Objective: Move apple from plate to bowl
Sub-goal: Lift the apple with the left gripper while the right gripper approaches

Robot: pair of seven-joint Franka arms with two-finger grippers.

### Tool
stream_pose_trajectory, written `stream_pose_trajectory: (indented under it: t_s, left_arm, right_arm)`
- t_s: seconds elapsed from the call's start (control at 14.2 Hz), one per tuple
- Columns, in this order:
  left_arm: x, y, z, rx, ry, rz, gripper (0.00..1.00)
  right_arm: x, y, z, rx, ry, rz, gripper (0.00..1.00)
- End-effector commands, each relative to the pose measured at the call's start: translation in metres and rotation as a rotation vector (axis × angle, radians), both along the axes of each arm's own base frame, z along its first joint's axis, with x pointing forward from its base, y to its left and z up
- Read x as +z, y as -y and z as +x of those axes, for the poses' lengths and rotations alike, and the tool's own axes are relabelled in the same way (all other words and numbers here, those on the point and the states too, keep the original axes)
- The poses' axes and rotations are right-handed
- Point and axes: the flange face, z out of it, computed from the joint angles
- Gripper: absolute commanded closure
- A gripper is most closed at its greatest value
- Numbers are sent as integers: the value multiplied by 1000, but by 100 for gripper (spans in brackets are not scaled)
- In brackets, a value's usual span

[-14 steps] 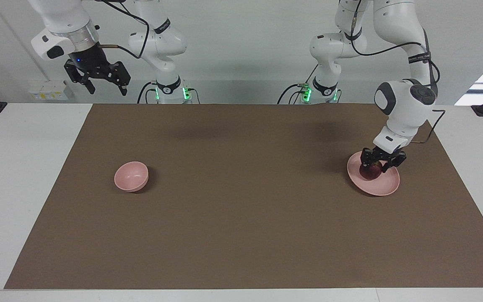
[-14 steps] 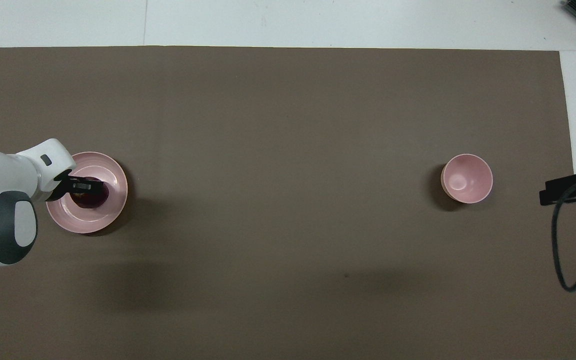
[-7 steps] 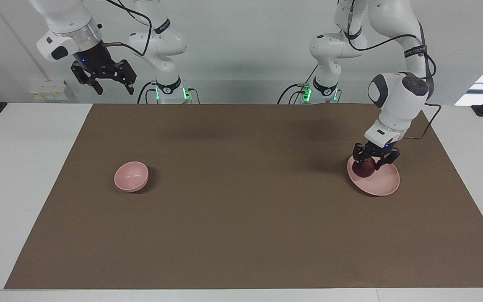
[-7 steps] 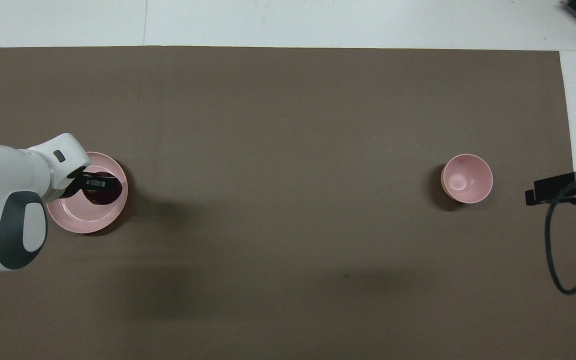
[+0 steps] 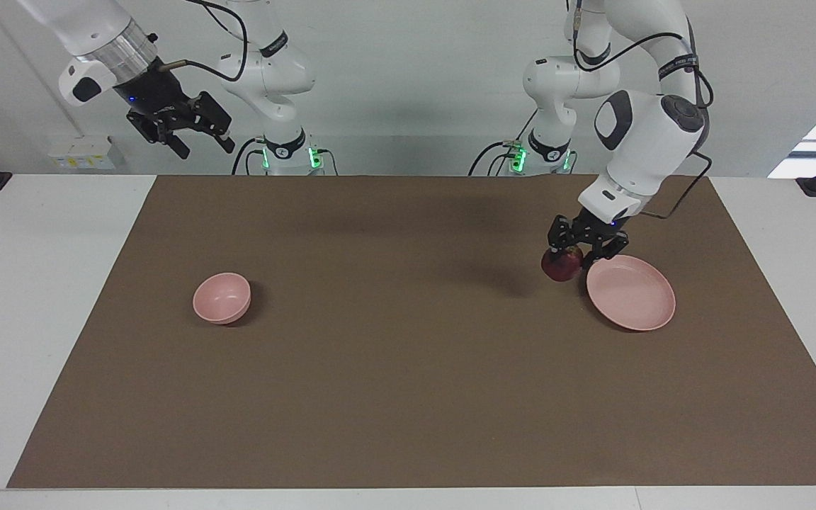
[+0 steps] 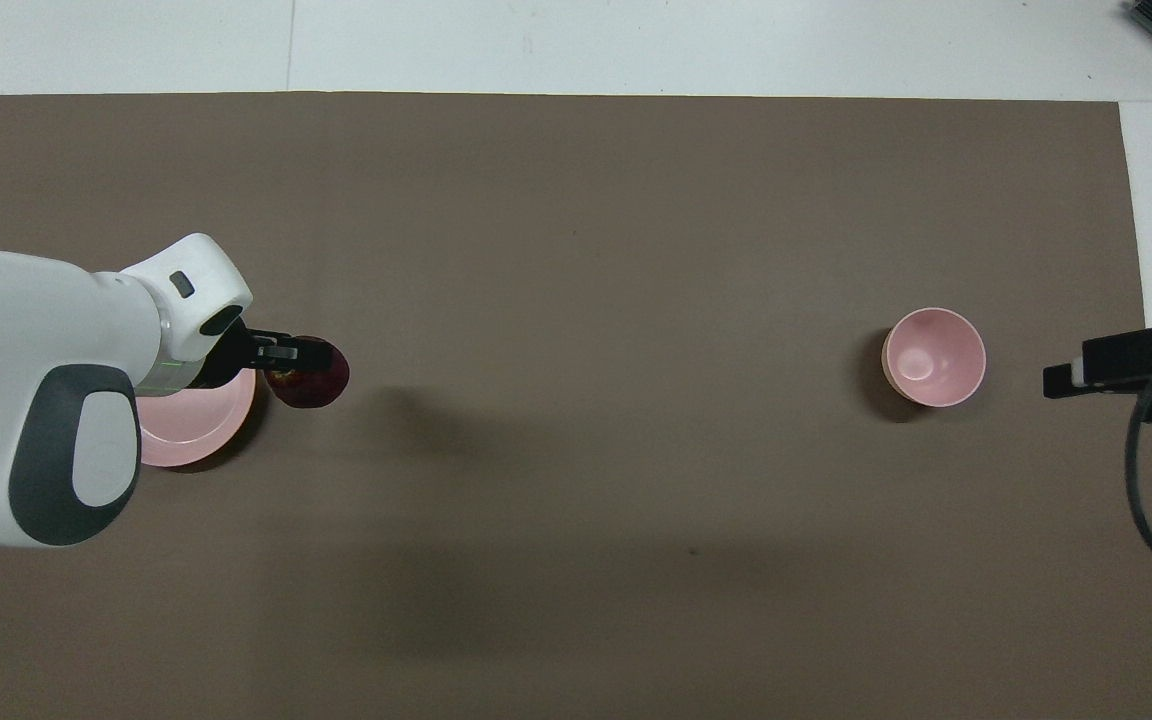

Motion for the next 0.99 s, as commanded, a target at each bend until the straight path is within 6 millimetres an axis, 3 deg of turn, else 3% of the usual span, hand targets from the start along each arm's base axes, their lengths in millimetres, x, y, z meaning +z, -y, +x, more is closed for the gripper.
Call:
stream_pose_trajectory:
  t_s: [0.0,0.21,0.63,0.91]
  left_arm:
    - [21,31,-6,63,-21,-69,100]
    - [44,65,-14,134,-51,-249,100]
    - [66,114,-30,206,-96,-528,100]
    - [74,120,-29,304,-144,-708,100]
  right_arm:
    - [1,-11,-8,-124,-63,46,0]
    - [-5,-21,-14,-214,-175,102,0]
    - [-22,-43,-10,-430,-346,229,0]
    - [-32,-62,2,-562,-425,330,0]
